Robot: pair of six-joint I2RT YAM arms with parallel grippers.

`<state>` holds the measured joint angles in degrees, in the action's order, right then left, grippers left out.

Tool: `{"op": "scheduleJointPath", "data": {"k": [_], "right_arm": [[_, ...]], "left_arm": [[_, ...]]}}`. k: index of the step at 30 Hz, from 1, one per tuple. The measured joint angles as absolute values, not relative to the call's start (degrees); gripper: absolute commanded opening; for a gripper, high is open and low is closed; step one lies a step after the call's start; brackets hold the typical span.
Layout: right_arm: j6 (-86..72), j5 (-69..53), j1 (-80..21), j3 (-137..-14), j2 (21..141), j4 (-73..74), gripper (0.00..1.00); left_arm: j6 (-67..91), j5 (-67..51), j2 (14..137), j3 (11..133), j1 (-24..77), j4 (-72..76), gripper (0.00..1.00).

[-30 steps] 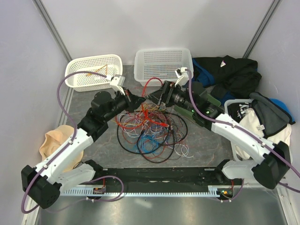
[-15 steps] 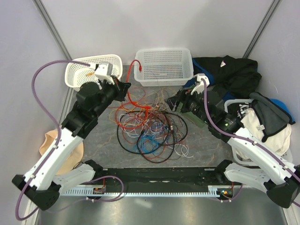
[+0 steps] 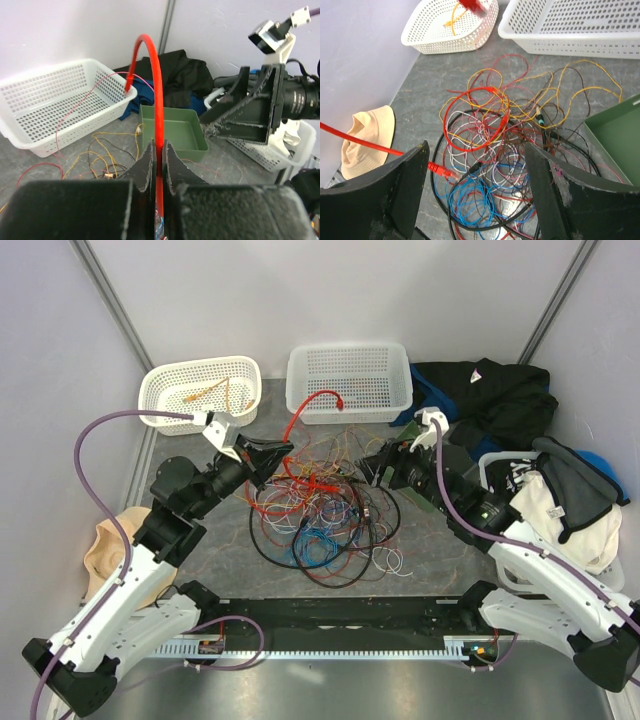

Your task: Untangle the cables

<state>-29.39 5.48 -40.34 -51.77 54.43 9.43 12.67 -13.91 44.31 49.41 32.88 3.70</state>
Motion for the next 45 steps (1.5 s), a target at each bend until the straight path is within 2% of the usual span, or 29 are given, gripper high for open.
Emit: {"op": "scheduleJointPath", "data": {"k": [8, 13, 18, 20, 21, 24, 30, 35, 45], "right_arm": [[-28.8, 5.5, -40.3, -51.8, 60.0, 2.3, 0.85], [-28.9, 6.3, -40.3, -51.9, 66.2, -0.7, 0.81], [-29.7, 6.4, -40.3, -51.7, 66.6, -1.7, 0.79], [-30.3, 6.6, -40.3, -49.8, 64.3, -3.1, 0.72], [-30.7, 7.0, -40.3, -48.3, 62.5, -3.2, 0.61], [-32.0, 7.8, -40.4, -43.9, 56.6, -3.3, 0.42], [-33.7, 8.5, -40.3, -38.6, 46.8, -0.8, 0.27], [-34.3, 10.0, -40.4, -34.8, 39.7, 2.3, 0.09], [-35.8, 10.4, -40.4, -31.7, 38.9, 4.4, 0.03]], "left_arm": [[12.7, -17.1, 44.4, 49.4, 32.9, 6.4, 0.02], [12.7, -17.0, 44.2, 49.4, 32.9, 6.4, 0.02], [12.8, -11.2, 47.0, 52.3, 32.9, 3.2, 0.02], [12.8, -6.7, 50.7, 55.8, 32.9, 1.6, 0.02], [13.0, -4.7, 52.6, 57.6, 32.9, 1.0, 0.02], [13.7, 3.0, 60.9, 64.4, 32.9, -0.9, 0.02], [15.2, 18.0, 78.3, 76.6, 31.3, -7.4, 0.02], [18.1, 20.6, 88.6, 85.9, 27.6, -11.3, 0.02], [30.2, 8.5, 105.3, 101.3, 22.9, -4.1, 0.02]]}}
